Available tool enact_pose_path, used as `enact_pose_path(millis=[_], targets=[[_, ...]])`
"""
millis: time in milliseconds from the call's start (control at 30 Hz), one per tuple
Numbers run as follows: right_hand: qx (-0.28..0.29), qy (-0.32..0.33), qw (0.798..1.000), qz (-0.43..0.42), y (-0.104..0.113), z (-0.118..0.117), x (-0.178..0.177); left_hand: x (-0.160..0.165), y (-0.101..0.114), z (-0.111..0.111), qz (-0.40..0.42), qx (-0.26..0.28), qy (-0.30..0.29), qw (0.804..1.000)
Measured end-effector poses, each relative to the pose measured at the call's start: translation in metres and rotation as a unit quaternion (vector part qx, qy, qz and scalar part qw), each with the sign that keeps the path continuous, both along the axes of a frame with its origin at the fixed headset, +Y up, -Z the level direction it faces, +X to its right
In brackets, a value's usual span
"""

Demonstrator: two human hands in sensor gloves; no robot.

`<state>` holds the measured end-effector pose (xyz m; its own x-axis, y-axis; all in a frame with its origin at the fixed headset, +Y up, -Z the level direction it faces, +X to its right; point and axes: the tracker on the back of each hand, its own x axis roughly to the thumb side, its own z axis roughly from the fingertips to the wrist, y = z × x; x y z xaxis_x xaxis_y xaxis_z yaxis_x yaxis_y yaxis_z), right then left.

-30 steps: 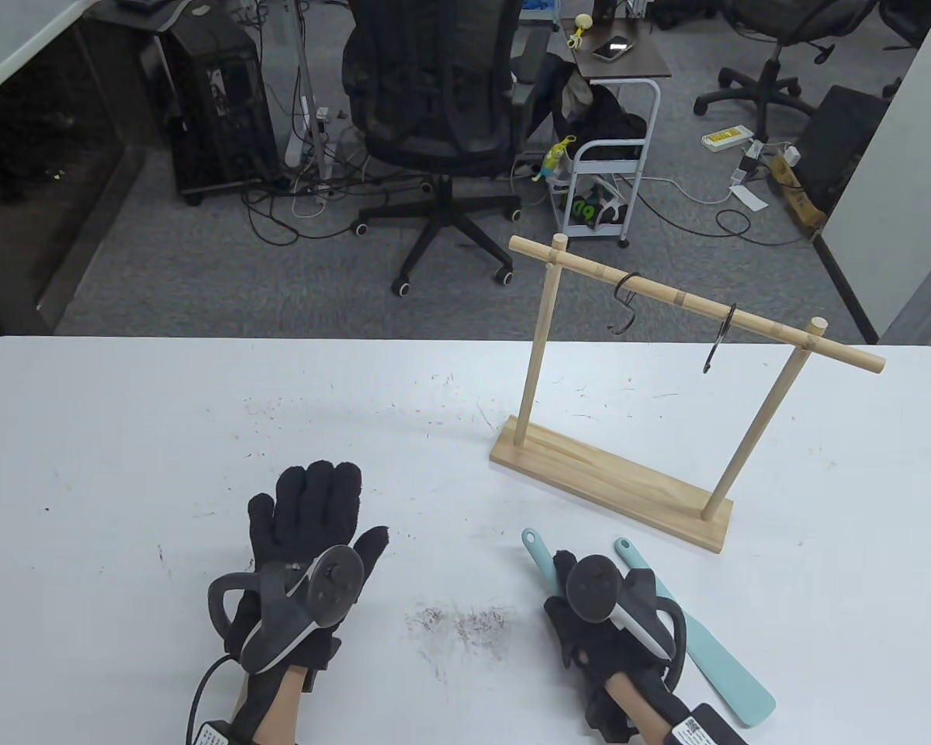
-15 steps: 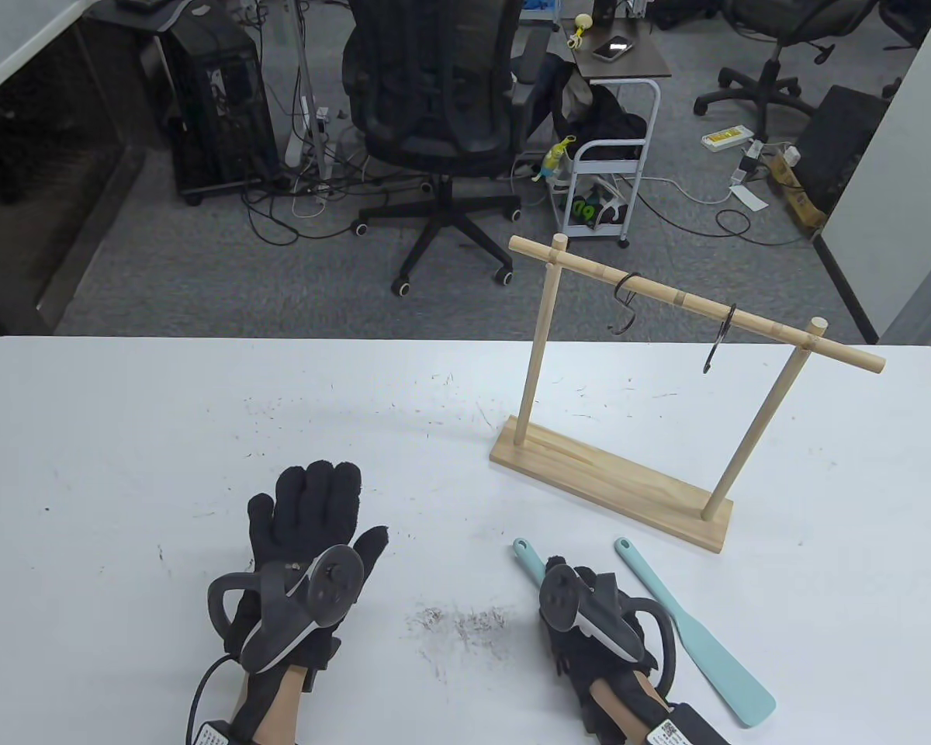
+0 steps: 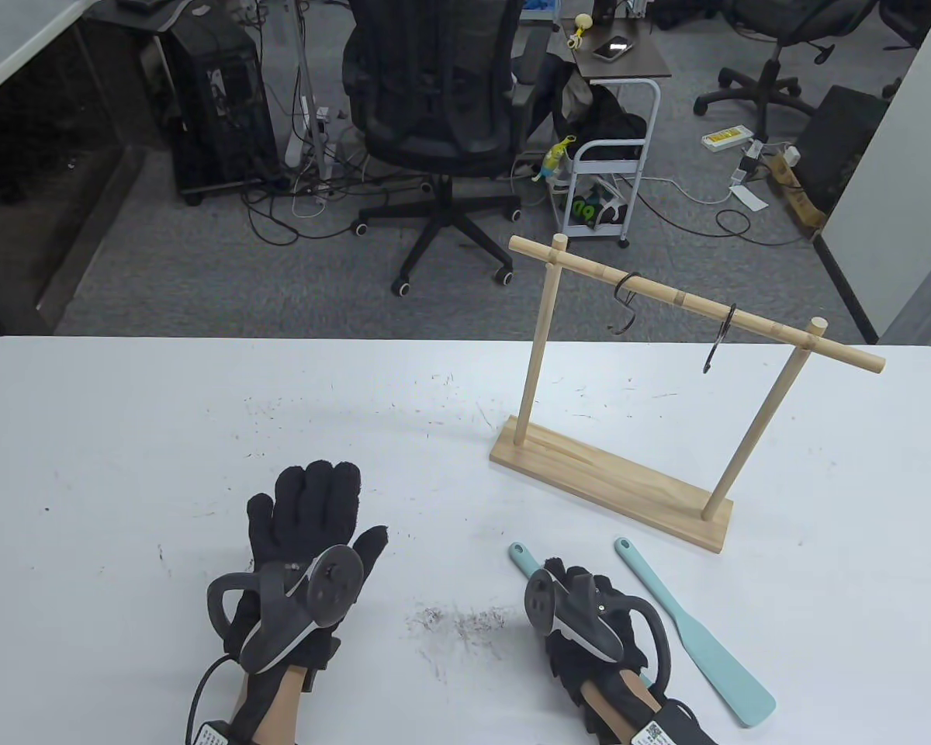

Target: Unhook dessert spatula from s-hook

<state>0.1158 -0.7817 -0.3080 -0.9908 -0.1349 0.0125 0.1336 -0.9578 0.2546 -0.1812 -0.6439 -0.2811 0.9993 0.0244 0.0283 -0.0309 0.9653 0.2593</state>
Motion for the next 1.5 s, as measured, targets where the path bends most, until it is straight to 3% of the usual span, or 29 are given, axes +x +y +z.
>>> enact_pose_path(millis=[633,900,1267,1500], targets=[[-0.017,-0.009,0.999,-0.033,0.003,-0.005,0.005,-0.002,0.001,0.001,0.004,0.002,-0.001,1.0],[0.001,-0.014,0.998,-0.068,0.017,-0.006,0.012,-0.002,0.001,0.001,0.005,0.002,-0.001,1.0],[0.068,0.007,0.97,-0.235,0.081,-0.005,0.04,-0.004,0.001,0.001,0.009,0.006,-0.001,1.0],[0.131,0.045,0.932,-0.335,0.128,-0.004,0.054,-0.003,0.001,0.002,0.007,0.009,-0.004,1.0]])
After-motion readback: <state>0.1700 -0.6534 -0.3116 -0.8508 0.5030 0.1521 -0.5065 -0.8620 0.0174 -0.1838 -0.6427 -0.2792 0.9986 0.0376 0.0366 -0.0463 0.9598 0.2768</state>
